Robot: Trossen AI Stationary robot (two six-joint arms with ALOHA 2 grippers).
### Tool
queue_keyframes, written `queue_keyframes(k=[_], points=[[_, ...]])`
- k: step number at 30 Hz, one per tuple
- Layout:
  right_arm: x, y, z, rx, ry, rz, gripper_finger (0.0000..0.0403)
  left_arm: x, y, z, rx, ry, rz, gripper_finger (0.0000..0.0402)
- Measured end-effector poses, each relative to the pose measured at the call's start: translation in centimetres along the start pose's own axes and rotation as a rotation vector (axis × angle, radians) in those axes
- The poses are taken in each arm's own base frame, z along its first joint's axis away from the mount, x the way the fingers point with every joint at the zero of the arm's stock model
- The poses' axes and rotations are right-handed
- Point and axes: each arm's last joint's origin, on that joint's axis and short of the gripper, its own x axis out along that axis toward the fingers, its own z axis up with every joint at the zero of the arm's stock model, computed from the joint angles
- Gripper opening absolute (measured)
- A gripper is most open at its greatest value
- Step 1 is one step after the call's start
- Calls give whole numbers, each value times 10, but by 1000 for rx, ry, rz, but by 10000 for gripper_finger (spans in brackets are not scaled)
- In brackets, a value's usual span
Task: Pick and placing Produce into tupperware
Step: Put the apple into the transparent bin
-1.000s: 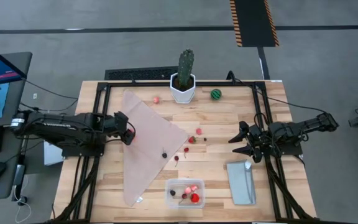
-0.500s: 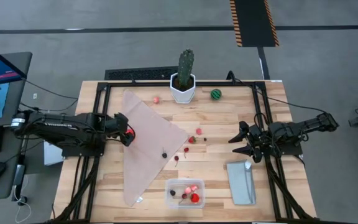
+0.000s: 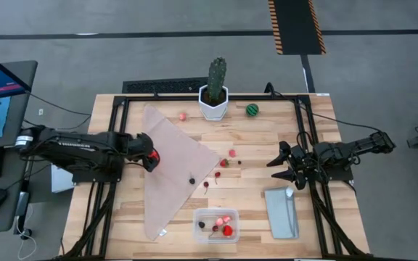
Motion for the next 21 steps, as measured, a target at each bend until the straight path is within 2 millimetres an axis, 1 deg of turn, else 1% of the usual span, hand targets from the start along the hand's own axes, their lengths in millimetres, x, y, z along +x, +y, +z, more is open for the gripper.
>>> queue_keyframes(k=[7, 12, 15, 21], points=[[0, 0, 0, 0, 0, 0, 255, 10, -6, 5, 37, -4, 7, 399], [0, 0, 0, 0, 0, 0, 255, 18, -7, 7, 38, 22, 36, 396], [0, 0, 0, 0, 0, 0, 255, 23, -8, 8, 39, 34, 44, 387], [0, 0, 0, 0, 0, 0, 255, 31, -10, 9, 46, 57, 65, 357]])
